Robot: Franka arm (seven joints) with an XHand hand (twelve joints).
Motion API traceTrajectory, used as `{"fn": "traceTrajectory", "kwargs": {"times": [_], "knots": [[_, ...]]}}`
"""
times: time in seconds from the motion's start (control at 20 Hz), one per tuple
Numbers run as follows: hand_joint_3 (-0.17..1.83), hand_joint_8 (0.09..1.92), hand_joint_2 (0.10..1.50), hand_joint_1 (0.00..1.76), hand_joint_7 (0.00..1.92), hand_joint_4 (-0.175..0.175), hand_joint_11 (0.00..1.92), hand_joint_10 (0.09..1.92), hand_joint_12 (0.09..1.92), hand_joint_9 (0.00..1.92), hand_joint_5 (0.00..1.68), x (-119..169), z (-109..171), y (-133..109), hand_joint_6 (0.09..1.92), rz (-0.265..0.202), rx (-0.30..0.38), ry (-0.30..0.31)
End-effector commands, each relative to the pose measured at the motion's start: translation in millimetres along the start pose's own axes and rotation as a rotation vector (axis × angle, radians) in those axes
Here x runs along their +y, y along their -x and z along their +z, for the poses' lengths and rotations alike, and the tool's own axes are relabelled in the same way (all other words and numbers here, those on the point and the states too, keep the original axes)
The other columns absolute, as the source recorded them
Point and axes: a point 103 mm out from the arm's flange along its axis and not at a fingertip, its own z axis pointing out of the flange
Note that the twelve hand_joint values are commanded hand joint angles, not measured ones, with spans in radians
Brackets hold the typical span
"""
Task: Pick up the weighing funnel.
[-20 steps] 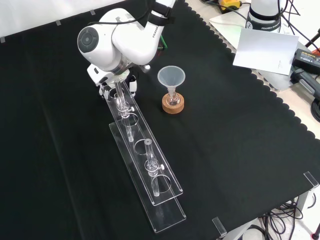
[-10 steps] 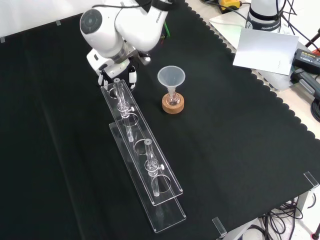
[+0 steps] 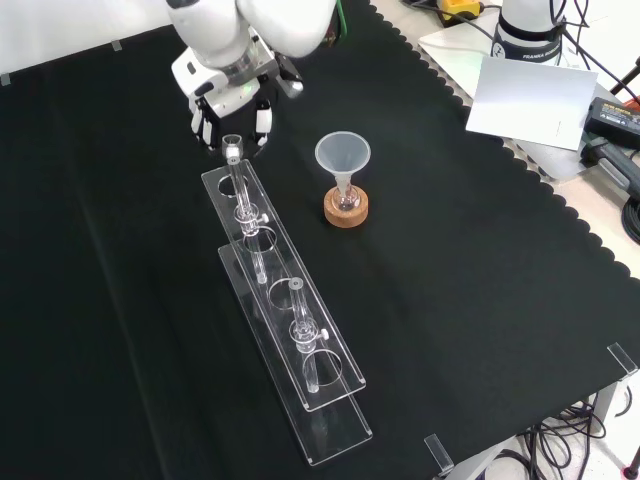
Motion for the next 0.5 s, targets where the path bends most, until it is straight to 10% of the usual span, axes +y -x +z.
{"fn": "traceTrajectory", "kwargs": {"times": [0.05,0.5], "knots": [[0.59,0.56,0.64,1.16,0.89,0.175,1.06,0.14,0.91,1.28,1.45,-27,-15,19,0.31,0.036,-0.034,-0.034],[0.59,0.56,0.64,1.16,0.89,0.175,1.06,0.14,0.91,1.28,1.45,-68,-50,29,0.31,0.091,-0.057,-0.017]]}}
